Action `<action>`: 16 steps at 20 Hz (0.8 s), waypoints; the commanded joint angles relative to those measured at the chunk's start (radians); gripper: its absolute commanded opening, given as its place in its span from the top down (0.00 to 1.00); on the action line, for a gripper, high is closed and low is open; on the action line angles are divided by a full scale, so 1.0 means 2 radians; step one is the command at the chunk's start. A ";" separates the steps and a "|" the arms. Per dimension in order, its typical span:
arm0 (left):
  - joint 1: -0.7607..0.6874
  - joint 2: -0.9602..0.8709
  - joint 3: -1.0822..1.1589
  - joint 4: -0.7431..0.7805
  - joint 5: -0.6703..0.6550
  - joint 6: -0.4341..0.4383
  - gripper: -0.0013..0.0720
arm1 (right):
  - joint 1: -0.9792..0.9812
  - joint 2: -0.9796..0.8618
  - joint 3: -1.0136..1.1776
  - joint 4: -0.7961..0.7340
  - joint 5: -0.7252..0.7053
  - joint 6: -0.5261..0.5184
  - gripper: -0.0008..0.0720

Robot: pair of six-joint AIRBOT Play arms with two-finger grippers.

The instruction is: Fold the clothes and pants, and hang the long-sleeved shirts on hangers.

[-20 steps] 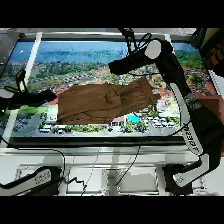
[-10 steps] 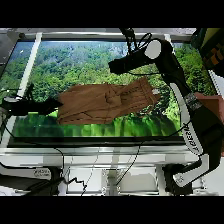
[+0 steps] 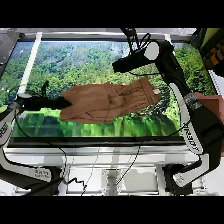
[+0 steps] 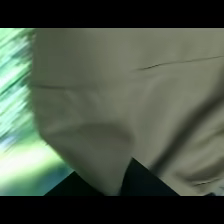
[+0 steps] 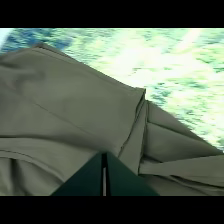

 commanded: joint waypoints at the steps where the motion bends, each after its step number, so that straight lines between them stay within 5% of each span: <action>1: -0.049 0.016 0.063 -0.018 -0.007 0.023 0.96 | -0.012 -0.001 -0.026 -0.038 -0.004 0.002 0.95; 5: -0.087 0.072 0.151 -0.018 -0.006 -0.012 0.96 | -0.032 -0.029 -0.063 -0.010 -0.005 0.073 0.95; 8: -0.106 0.112 0.180 -0.028 0.012 -0.051 0.96 | -0.025 -0.068 -0.066 0.102 -0.057 0.076 0.95; 16: -0.132 0.150 0.180 -0.047 0.007 -0.055 0.96 | 0.080 -0.177 -0.066 0.200 -0.153 0.114 0.95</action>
